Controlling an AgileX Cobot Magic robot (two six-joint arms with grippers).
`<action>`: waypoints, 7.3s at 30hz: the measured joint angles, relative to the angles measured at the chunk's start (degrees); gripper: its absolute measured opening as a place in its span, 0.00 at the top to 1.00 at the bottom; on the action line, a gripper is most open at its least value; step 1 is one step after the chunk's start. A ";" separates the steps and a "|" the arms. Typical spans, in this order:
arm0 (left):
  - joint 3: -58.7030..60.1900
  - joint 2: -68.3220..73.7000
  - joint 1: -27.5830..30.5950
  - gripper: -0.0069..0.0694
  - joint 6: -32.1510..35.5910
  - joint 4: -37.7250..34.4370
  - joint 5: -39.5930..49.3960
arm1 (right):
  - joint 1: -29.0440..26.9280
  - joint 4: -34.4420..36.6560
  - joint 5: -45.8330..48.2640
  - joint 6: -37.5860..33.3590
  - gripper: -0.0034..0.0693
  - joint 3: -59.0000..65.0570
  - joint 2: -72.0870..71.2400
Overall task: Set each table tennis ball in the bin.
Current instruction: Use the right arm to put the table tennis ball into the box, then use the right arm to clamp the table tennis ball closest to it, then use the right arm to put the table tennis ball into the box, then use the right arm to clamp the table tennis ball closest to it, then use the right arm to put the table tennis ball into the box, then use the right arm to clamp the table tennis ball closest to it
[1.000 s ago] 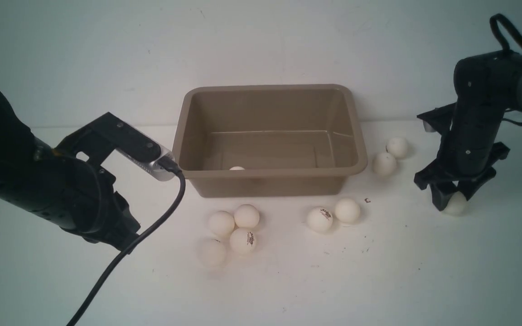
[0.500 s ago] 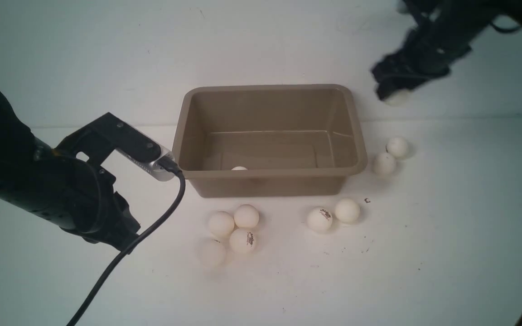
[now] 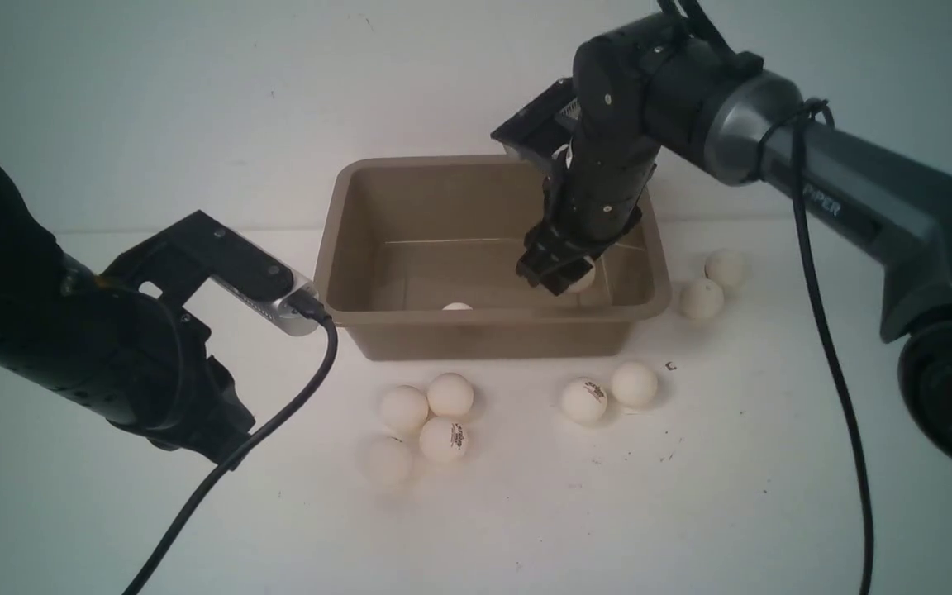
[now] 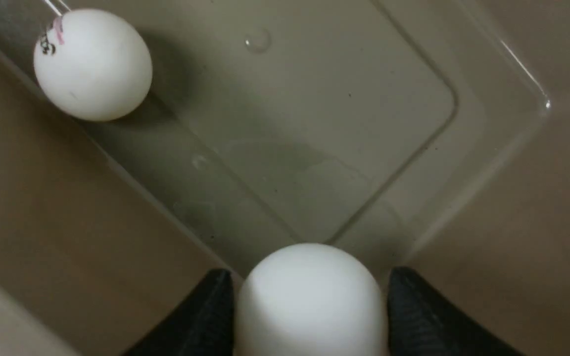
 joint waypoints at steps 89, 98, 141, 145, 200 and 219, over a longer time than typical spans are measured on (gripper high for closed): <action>0.00 0.00 0.00 0.92 0.00 0.00 0.47 | -1.19 11.62 0.44 -3.91 0.38 -9.34 6.98; 0.00 0.00 0.00 0.92 0.00 0.00 0.47 | -3.92 2.81 0.44 -0.15 0.30 -9.12 -3.17; 0.00 0.00 0.00 0.92 0.00 0.00 1.45 | -17.89 12.44 -7.84 2.80 0.36 14.91 -2.12; 0.00 0.00 0.00 0.92 0.00 0.00 1.69 | -17.89 12.28 -8.52 2.85 0.43 14.91 -0.76; 0.00 0.00 0.00 0.92 0.00 0.00 1.93 | -0.71 0.83 0.86 0.35 0.33 -10.81 -9.92; 0.00 0.00 0.00 0.92 0.00 0.00 1.99 | -2.45 -0.67 -5.73 4.50 0.33 40.88 -34.17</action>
